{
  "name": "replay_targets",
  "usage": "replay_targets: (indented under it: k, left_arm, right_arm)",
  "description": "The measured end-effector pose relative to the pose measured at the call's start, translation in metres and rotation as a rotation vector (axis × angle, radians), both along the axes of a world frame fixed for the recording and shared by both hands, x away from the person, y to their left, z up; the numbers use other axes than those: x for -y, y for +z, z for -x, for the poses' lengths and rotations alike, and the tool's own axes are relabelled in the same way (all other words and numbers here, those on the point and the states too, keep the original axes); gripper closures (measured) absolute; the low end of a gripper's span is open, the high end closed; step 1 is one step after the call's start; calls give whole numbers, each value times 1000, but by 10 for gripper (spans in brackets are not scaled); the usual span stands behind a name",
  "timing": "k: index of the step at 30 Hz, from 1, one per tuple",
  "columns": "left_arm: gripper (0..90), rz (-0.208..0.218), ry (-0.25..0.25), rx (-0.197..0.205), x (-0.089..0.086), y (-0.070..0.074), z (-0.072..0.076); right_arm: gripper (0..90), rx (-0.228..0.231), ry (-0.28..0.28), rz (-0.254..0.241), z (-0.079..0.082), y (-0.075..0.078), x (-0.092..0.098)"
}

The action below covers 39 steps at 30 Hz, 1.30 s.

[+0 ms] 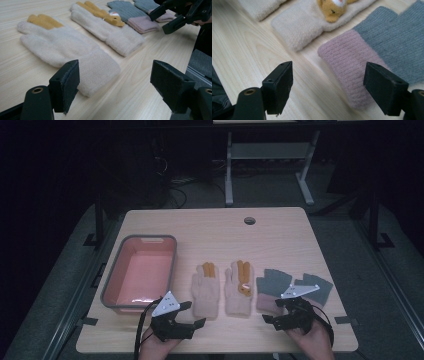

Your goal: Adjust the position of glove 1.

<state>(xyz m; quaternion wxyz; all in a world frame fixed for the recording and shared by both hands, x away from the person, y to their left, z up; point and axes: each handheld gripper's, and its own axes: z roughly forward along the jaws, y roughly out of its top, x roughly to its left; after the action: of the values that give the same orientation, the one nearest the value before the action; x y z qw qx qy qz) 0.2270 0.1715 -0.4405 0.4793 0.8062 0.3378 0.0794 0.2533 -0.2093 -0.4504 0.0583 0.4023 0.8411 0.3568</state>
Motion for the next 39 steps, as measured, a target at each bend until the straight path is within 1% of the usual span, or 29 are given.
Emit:
replay_targets:
  k: [2,7,9,11,12,13,14,15,18,19,20,22,23,25,26,29,31,32,33,36,37,38,39]
  left_arm:
    - [236,1,1,-1,-1,0,-1]
    - [236,6,3,-1,-2,0,0]
    - [236,4,1,-3,-2,-1,1]
    - [236,9,-2,5,-3,1,2]
    - [236,10,-1,9,-3,1,3]
    - [236,8,-1,10,-3,1,4]
    - [235,9,3,8,-3,1,5]
    - [235,7,2,12,-3,1,6]
    - [236,1,2,15,-1,1,7]
    - [236,1,2,15,-1,1,7]
    - [236,3,7,13,-1,1,6]
    - [235,-4,6,12,-1,0,4]
    - [235,0,10,8,-2,-1,4]
    - [235,3,12,2,-3,-1,3]
    - [235,7,15,1,-3,-1,3]
    - [235,6,17,3,-4,0,3]
    - [235,11,19,5,-5,0,3]
    - [235,11,19,5,-5,0,3]
    - [235,8,18,5,-6,0,2]
    - [235,13,21,5,-6,0,2]
    - [234,16,21,3,-6,1,2]
    - [232,16,21,3,-6,1,2]
    - [231,15,22,6,-6,1,2]
  right_arm:
    - [228,2,5,3,-1,-1,-1]
    - [220,-7,-10,1,-2,-1,-4]
    - [217,-7,-7,5,-2,0,-5]
    - [214,-2,-6,7,-3,0,-7]
    - [205,-11,-8,6,-3,0,-8]
    - [198,-19,-4,-4,-5,1,-9]
    - [201,-36,-4,-23,-6,2,-11]
    - [208,-39,2,-44,-7,3,-12]
    - [204,-51,12,-40,-14,7,-19]
    - [204,-51,12,-40,-14,7,-19]
    - [203,-61,24,-44,-19,10,-24]
    - [204,-60,35,-47,-24,13,-29]
    - [203,-54,46,-45,-27,14,-32]
    - [205,-58,54,-25,-32,17,-38]
    - [212,-47,59,-23,-34,18,-41]
    - [219,-58,61,10,-43,21,-52]
    - [228,-64,61,16,-49,23,-58]
    - [228,-64,61,16,-49,23,-58]
    - [235,-65,55,30,-55,25,-63]
    - [263,-68,51,42,-62,29,-69]
    - [287,-67,50,49,-65,29,-71]
    - [287,-67,50,49,-65,29,-71]
    - [319,-80,44,62,-72,30,-75]
